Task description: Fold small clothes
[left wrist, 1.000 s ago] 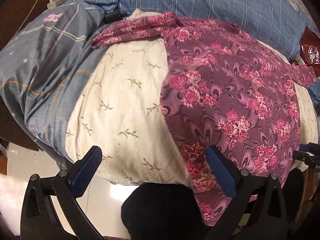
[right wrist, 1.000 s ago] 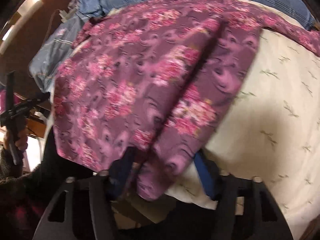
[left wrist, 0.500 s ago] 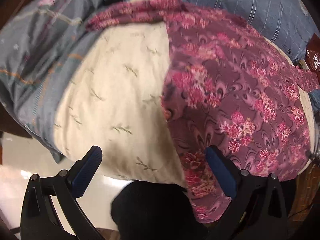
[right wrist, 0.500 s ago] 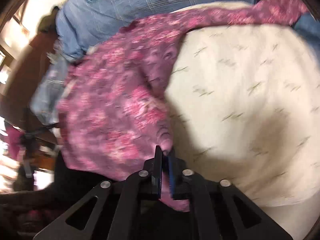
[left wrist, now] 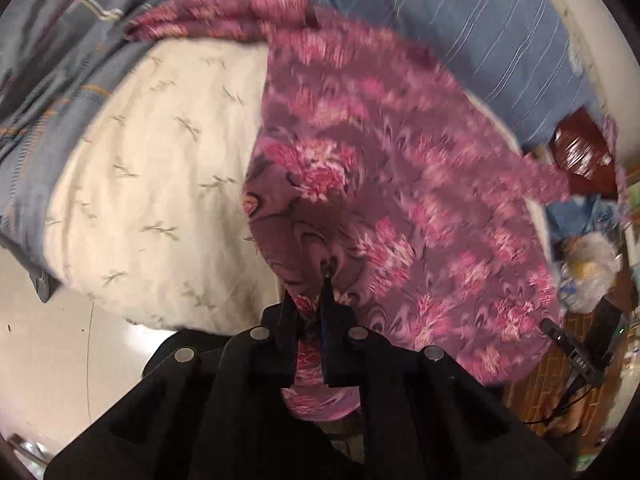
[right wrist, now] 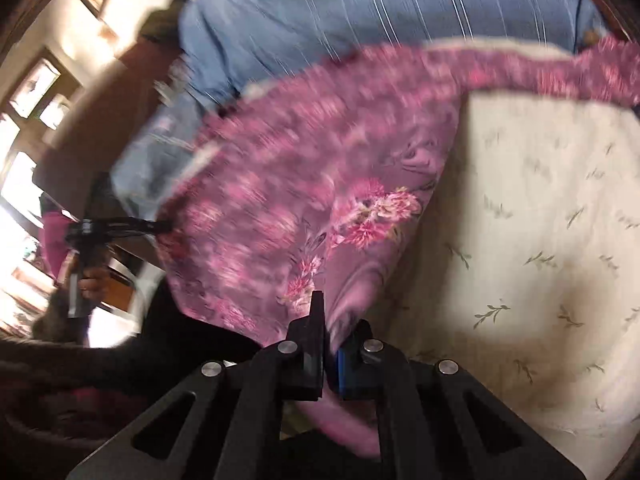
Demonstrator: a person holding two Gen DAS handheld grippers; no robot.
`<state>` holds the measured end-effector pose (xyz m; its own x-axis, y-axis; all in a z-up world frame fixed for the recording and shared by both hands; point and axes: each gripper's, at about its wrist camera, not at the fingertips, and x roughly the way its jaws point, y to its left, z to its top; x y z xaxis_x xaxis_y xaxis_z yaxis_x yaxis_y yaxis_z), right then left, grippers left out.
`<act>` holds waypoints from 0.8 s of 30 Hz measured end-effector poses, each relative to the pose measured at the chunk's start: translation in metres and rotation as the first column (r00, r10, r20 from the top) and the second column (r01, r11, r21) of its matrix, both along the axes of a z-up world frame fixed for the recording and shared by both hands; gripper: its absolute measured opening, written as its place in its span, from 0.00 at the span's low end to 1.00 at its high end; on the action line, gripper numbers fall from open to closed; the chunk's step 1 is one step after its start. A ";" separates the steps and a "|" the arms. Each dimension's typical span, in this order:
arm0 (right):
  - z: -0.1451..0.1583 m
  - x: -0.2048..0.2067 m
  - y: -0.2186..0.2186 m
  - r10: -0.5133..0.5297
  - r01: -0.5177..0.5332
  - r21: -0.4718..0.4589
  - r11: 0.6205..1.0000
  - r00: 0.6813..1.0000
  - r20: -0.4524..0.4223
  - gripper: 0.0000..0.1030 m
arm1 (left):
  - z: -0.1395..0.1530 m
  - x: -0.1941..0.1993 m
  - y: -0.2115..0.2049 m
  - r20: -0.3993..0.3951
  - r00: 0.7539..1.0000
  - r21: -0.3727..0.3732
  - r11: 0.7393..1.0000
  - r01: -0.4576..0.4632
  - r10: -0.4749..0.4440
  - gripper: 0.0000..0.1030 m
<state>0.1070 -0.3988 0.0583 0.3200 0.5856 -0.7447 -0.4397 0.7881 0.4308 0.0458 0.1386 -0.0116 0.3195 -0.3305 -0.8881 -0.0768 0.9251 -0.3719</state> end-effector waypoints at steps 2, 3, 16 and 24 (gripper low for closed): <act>0.005 -0.005 -0.013 -0.029 0.029 0.029 0.999 1.000 -0.004 0.04 | 0.002 -0.001 0.003 -0.008 1.000 0.038 0.999 -0.005 0.006 0.08; -0.003 -0.004 -0.019 -0.050 0.050 0.009 0.999 0.998 -0.024 0.04 | -0.004 0.000 0.004 -0.035 0.999 0.057 0.998 -0.001 0.003 0.10; -0.013 0.072 -0.040 -0.246 0.243 -0.049 0.969 0.968 -0.056 0.39 | 0.017 0.047 0.027 0.026 0.999 0.211 0.977 -0.037 0.032 0.46; -0.040 0.165 0.016 -0.273 0.272 -0.059 0.960 0.962 -0.011 0.31 | -0.040 0.106 -0.023 -0.014 1.000 0.271 0.963 -0.014 0.018 0.49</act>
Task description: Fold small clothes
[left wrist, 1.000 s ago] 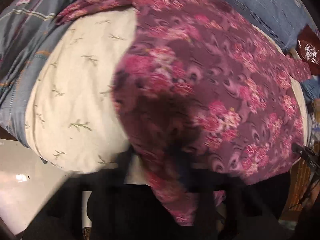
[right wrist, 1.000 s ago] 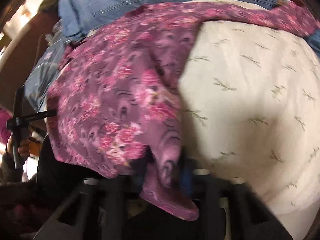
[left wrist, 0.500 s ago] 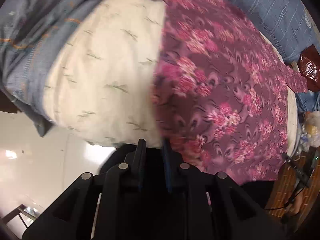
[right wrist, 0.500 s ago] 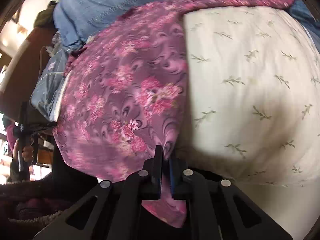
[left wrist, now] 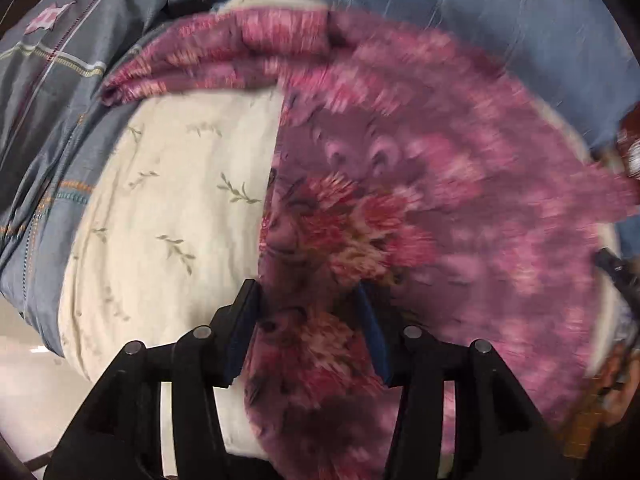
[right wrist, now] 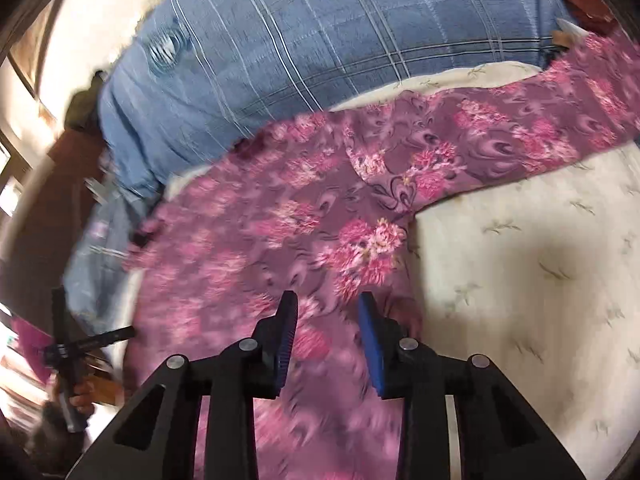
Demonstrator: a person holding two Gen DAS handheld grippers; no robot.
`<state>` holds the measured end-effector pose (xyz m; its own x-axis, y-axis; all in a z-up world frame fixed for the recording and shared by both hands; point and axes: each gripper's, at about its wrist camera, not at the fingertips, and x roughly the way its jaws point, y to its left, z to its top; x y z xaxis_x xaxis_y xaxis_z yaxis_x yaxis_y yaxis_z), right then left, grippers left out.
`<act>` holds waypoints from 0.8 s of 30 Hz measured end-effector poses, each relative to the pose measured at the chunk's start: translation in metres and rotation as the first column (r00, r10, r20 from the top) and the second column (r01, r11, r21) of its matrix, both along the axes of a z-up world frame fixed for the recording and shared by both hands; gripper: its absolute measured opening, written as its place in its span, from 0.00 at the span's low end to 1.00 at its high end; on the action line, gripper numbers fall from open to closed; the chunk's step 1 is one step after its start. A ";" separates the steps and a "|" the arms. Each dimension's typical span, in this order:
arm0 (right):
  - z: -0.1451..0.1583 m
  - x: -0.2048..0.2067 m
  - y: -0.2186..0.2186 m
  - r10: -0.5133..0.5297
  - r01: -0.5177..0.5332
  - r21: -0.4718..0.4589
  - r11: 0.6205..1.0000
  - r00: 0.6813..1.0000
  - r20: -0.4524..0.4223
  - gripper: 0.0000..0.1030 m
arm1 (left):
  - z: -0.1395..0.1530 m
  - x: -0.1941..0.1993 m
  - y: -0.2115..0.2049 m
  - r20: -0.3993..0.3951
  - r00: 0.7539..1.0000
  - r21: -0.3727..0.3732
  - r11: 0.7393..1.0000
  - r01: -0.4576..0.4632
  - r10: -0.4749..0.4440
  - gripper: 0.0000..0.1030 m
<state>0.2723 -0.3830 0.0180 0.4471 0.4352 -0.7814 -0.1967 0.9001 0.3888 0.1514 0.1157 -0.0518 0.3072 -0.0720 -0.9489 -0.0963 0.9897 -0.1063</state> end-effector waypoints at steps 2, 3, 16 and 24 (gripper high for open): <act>-0.013 0.002 0.008 0.010 -0.010 -0.052 0.999 1.000 -0.011 0.36 | 0.013 0.000 -0.003 0.024 0.999 -0.009 0.999 0.035 -0.035 0.49; -0.008 -0.002 0.010 0.022 -0.021 -0.051 0.998 0.999 0.026 0.42 | 0.021 0.003 -0.002 0.031 0.998 -0.052 0.997 0.052 -0.051 0.49; -0.017 -0.022 0.064 0.186 -0.152 -0.245 0.957 0.975 0.121 1.00 | 0.021 0.127 0.080 -0.128 0.954 -0.560 0.774 -0.295 0.272 0.70; -0.021 -0.023 0.068 0.174 -0.128 -0.272 0.954 0.973 0.151 1.00 | 0.014 0.161 0.086 -0.193 0.946 -0.551 0.769 -0.324 0.260 0.05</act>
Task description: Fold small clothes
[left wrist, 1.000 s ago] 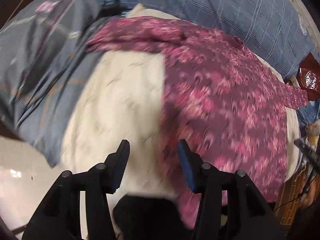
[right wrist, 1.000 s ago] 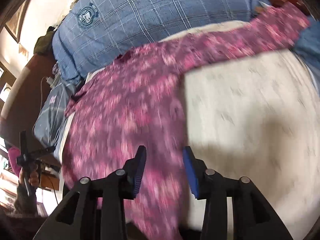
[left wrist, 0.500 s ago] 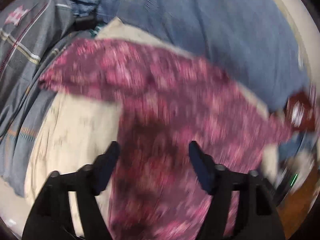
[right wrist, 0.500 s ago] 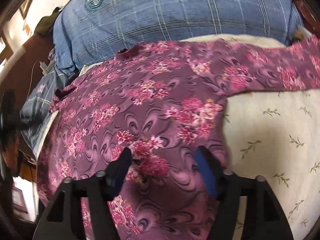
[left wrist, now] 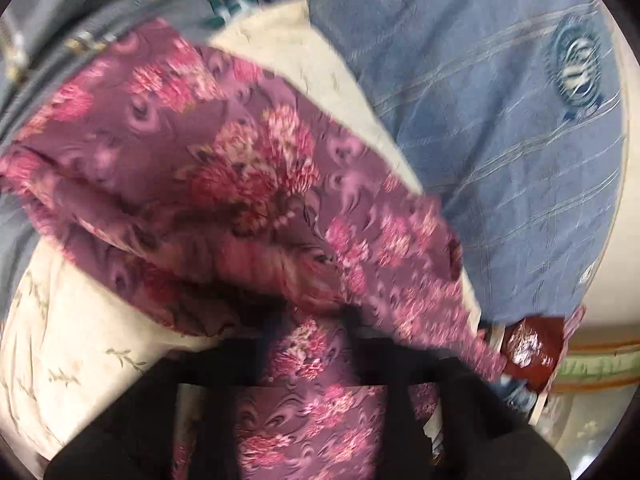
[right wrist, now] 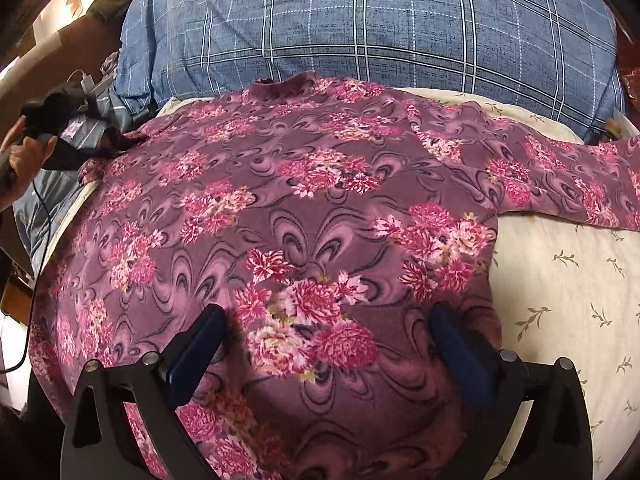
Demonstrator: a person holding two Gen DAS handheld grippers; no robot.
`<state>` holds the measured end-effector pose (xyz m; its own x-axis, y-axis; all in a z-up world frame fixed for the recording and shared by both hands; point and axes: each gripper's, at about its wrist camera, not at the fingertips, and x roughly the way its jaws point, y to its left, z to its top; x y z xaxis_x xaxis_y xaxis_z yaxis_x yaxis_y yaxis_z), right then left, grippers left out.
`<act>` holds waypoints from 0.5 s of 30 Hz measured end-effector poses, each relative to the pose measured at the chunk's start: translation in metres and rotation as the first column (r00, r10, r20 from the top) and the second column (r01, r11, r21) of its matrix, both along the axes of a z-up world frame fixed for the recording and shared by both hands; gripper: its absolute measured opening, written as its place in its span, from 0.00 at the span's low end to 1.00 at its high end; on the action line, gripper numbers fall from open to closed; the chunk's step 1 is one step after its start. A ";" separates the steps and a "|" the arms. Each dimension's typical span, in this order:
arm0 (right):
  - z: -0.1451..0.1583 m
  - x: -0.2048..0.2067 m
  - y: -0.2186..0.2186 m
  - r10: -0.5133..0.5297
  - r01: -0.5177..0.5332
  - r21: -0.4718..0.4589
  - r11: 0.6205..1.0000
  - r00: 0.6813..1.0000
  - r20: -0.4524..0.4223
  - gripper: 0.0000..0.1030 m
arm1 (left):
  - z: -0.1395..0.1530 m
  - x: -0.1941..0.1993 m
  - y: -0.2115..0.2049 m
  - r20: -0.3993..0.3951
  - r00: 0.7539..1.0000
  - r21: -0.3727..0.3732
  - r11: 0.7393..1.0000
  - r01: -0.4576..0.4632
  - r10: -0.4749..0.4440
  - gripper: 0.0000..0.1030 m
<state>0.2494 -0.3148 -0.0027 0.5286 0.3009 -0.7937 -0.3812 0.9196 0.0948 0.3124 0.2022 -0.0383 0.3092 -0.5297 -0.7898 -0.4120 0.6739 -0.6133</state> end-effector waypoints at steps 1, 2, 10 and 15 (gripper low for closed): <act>0.000 0.000 0.000 -0.002 0.002 0.001 1.000 1.000 0.000 1.00 | -0.001 0.001 0.003 -0.011 1.000 -0.007 1.000 -0.003 0.003 0.04; 0.000 0.000 0.000 -0.003 0.003 0.000 1.000 1.000 0.002 1.00 | 0.007 0.001 0.010 -0.002 1.000 0.017 1.000 -0.010 0.010 0.04; -0.001 0.000 0.003 -0.020 0.020 -0.008 1.000 1.000 0.019 1.00 | 0.155 -0.054 0.181 0.368 0.835 0.516 0.657 -0.550 0.409 0.06; 0.001 0.002 0.006 -0.046 0.046 -0.018 0.999 0.999 0.004 1.00 | 0.149 -0.096 0.237 0.276 0.851 0.467 0.711 -0.525 0.447 0.12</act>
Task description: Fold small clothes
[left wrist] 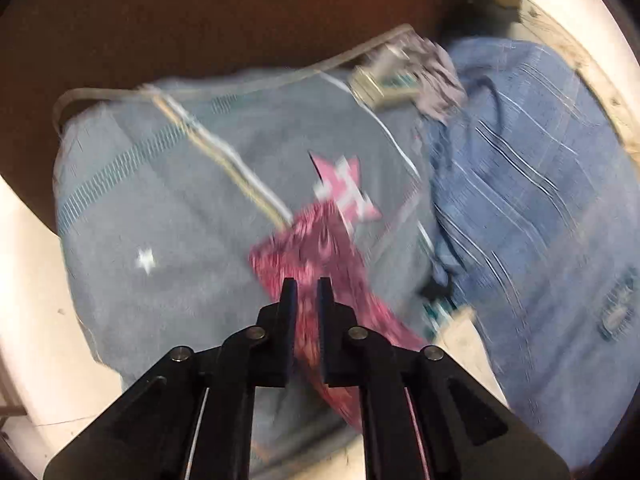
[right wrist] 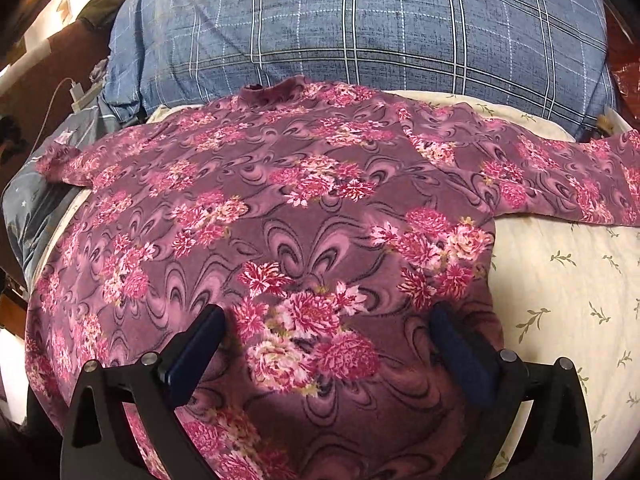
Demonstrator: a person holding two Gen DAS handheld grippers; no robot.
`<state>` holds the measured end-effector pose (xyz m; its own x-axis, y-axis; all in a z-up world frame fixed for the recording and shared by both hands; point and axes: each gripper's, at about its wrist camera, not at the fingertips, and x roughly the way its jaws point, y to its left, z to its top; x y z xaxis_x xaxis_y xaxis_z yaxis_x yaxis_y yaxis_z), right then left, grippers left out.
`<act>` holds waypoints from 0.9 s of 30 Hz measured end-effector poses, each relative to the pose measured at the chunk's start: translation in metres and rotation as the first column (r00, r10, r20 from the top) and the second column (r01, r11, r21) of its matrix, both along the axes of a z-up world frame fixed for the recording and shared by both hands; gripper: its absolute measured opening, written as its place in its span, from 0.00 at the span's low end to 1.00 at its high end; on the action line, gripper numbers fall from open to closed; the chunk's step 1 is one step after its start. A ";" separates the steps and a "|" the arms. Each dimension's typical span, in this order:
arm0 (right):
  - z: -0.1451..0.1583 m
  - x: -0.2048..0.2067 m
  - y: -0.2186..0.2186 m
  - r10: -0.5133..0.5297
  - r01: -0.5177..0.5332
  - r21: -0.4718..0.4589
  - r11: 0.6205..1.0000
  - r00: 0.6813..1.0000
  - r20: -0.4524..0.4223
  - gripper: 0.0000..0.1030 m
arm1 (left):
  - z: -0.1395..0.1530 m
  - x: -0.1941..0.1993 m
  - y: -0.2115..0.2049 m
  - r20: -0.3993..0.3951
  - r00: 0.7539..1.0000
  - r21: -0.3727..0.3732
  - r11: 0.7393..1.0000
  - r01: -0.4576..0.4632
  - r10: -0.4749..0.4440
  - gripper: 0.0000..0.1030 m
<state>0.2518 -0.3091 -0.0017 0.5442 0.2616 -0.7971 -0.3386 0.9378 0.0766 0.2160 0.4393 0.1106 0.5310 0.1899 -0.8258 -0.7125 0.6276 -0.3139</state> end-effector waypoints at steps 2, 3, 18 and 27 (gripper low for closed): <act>0.003 0.004 -0.001 -0.012 0.012 0.005 1.000 0.999 -0.034 1.00 | -0.009 -0.011 -0.029 -0.051 0.993 0.032 0.993 0.110 -0.108 0.40; 0.006 0.007 -0.004 -0.026 0.028 0.031 0.999 0.998 -0.055 0.99 | -0.016 -0.012 -0.048 -0.066 0.986 0.043 0.987 0.158 -0.155 0.47; 0.026 -0.005 -0.116 -0.216 0.244 0.345 0.906 0.969 -0.118 0.30 | -0.118 -0.009 -0.377 -0.096 0.625 -0.107 0.633 0.767 -0.775 0.50; 0.085 0.059 -0.300 -0.664 0.629 0.298 0.718 0.747 0.022 0.41 | -0.117 0.037 -0.420 -0.070 0.687 0.092 0.682 0.726 -0.723 0.59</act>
